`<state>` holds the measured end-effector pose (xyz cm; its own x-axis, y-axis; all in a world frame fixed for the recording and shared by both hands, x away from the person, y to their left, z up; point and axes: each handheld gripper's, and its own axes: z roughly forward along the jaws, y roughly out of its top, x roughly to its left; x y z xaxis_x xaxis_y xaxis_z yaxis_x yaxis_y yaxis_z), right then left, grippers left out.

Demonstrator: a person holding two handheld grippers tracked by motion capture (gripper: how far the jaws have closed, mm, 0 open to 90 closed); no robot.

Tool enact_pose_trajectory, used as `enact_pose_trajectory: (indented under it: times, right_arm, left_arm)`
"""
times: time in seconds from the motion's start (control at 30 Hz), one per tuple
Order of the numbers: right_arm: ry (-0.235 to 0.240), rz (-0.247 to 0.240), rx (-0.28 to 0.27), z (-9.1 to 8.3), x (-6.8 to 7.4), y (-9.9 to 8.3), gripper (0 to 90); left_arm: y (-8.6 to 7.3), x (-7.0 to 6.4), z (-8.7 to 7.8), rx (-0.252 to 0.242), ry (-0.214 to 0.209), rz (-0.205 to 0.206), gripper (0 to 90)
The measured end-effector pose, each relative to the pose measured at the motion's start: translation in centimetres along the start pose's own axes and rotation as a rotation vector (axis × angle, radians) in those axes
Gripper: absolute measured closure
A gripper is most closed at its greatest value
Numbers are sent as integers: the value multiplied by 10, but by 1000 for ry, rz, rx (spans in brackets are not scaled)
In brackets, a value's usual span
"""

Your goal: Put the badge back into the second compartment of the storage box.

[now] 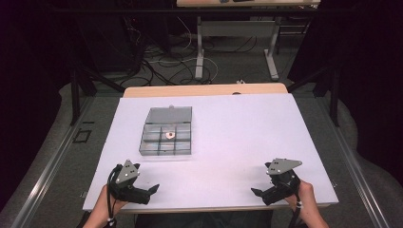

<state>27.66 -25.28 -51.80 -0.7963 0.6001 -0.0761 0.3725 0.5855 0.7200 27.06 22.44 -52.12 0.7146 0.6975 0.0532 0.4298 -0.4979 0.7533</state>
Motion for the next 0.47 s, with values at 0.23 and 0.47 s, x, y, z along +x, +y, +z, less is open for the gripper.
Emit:
enact_pose_trajectory:
  times: [0.23,0.47]
  right_arm:
    - [-2,2,-6,0,0,0,0]
    - [-2,-1,-2,0,0,0,0]
  left_arm:
    - [0,0,1,6,-3,1,4]
    - [0,1,2,4,0,7,4]
